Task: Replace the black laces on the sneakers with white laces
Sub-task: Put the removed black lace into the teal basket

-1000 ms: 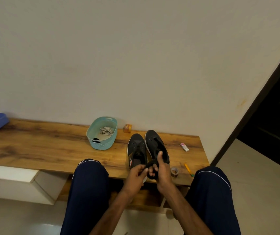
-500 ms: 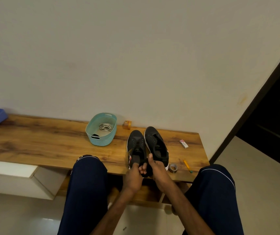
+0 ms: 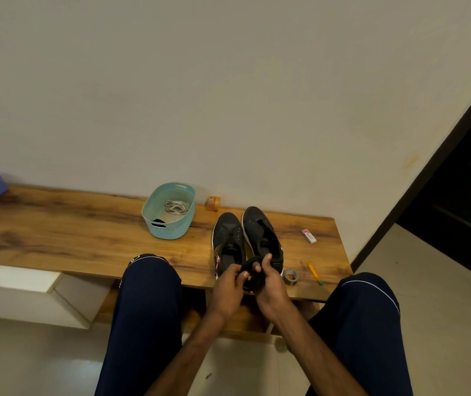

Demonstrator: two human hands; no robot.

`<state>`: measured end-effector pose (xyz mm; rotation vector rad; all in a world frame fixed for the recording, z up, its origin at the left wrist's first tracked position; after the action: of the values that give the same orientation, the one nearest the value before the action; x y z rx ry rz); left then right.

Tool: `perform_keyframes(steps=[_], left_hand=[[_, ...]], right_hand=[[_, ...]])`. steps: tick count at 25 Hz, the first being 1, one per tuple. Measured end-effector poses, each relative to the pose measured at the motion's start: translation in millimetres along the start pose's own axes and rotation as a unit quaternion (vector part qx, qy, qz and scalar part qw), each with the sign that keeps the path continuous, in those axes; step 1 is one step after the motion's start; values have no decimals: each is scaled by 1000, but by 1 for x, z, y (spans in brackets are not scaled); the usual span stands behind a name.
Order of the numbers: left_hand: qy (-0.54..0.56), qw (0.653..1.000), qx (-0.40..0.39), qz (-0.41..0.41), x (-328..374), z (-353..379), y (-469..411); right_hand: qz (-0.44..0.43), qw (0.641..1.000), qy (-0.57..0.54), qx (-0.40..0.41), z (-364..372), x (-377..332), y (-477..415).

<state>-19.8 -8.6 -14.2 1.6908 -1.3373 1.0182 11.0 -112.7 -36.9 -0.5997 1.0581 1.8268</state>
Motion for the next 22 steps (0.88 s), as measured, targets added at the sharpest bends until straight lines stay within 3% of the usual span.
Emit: perform_keyframes(steps=[5,12,15,18,22], left_hand=[[-53,998,11,43,4,7,1],[-59,992,-39,106,14,17,12],[-152,979,-46,128,16,20,14],[-205,969,14,137,21,14,12],[-392,904,74,152,29,14,14]], right_hand=[[16,991,-129,-5,8,6,-2],[31,994,-103,35,-2,0,-7],[35,989,-142,17,-1,1,-6],[23,988,-153,-17,4,-3,-4],[31,984,-167,-57,18,-2,-3]])
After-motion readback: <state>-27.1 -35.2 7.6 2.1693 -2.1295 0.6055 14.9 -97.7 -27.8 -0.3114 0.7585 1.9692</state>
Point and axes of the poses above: each hand's wrist, its own y-axis away from the middle knuckle, its own z-axis out of the palm, x = y × z, the point moved 7 cm from there along -y, towards the middle knuckle, and after that the axes turned 2 degrees about y, right-handed, at the moved point
